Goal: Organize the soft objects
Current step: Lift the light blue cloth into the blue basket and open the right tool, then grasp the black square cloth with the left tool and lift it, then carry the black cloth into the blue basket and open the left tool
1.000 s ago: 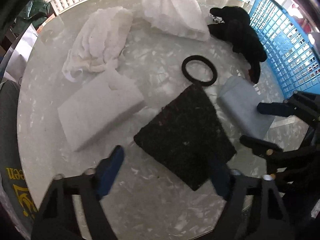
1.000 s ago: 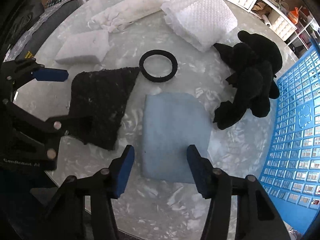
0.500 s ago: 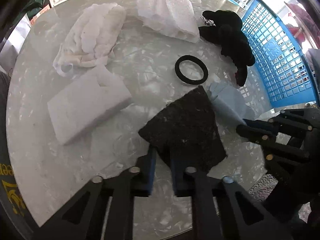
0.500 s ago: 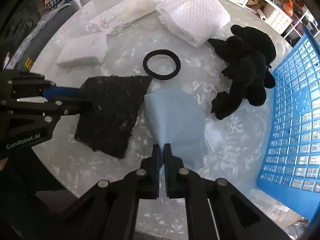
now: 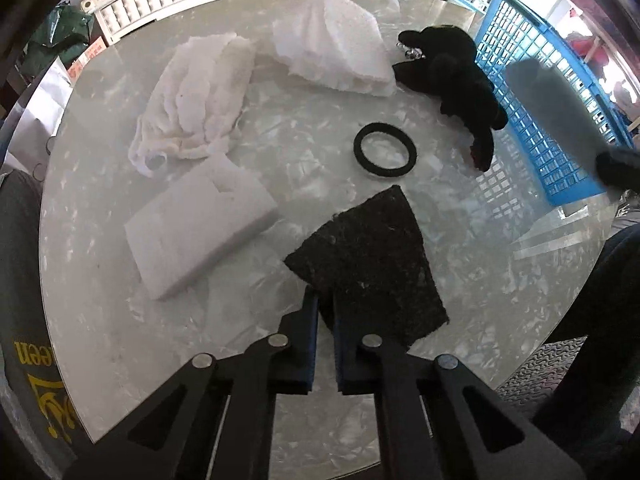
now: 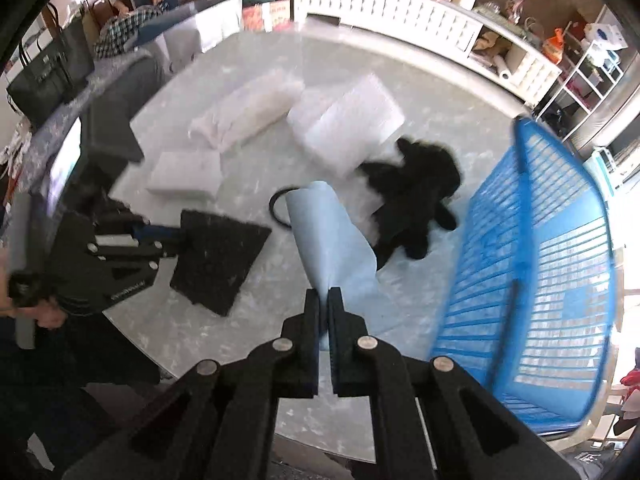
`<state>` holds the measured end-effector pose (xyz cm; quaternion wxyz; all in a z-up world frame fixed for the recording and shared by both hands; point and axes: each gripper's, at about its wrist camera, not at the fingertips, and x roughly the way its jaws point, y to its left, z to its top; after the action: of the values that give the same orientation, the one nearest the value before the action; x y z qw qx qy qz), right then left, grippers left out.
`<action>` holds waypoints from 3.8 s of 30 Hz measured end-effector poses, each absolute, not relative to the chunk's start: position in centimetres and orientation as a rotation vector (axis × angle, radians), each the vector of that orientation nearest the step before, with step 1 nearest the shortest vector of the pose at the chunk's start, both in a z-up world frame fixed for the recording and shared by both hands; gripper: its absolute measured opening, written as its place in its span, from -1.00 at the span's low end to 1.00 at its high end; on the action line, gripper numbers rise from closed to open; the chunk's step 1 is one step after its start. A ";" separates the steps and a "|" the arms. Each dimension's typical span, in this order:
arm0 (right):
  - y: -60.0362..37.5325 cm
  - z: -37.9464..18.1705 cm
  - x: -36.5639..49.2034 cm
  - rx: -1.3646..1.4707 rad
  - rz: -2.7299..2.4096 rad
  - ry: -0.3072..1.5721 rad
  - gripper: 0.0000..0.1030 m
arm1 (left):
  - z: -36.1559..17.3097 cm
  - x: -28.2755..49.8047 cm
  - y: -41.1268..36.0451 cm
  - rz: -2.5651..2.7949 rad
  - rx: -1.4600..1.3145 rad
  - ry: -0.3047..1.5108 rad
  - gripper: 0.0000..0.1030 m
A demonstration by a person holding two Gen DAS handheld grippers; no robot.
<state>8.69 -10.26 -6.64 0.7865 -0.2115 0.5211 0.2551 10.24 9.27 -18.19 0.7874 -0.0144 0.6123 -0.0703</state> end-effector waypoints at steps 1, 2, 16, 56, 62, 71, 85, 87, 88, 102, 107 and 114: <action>-10.5 -6.0 8.6 -0.454 0.548 1.115 -0.93 | -17.9 10.0 9.2 -0.154 -0.031 1.315 -0.90; -10.9 -5.1 8.7 -0.456 0.542 1.102 -0.93 | -17.7 10.0 9.2 -0.155 -0.034 1.310 -0.91; -18.1 -0.2 11.4 -0.521 0.369 1.010 -0.93 | -16.3 9.8 9.2 -0.168 -0.013 1.299 -0.92; -22.2 -14.1 18.8 -0.415 0.325 1.378 -0.61 | -15.0 10.6 6.7 -0.262 -0.031 1.277 -0.92; -22.3 -12.6 17.5 -0.420 0.316 1.307 0.18 | -13.7 10.1 5.7 -0.281 0.004 1.236 -0.93; -24.5 -8.8 15.6 -0.326 0.307 1.168 0.75 | -11.4 9.7 3.5 -0.309 0.047 1.199 -0.93; -27.4 -6.0 13.1 -0.242 0.294 1.074 1.00 | -3.7 9.6 -0.6 -0.335 0.099 1.112 -0.93; -27.9 -5.6 12.7 -0.236 0.286 1.068 1.00 | -2.2 9.9 -1.5 -0.345 0.118 1.089 -0.93; -28.3 -5.3 12.4 -0.238 0.279 1.064 1.00 | -1.4 10.1 -2.1 -0.352 0.127 1.076 -0.93; -32.6 -6.4 12.4 -0.142 0.216 1.050 1.00 | 3.7 14.5 -9.9 -0.462 0.174 1.001 -0.93; -33.5 -6.8 13.0 -0.102 0.214 1.062 1.00 | 2.5 16.9 -12.4 -0.475 0.201 1.020 -0.93; -34.0 -7.9 13.9 -0.091 0.213 1.088 1.00 | 0.1 20.6 -15.2 -0.492 0.229 1.061 -0.93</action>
<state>13.88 -34.00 -7.89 0.8492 -0.0430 0.5166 0.1009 20.63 -15.23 0.13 0.8277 0.1077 0.4995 -0.2319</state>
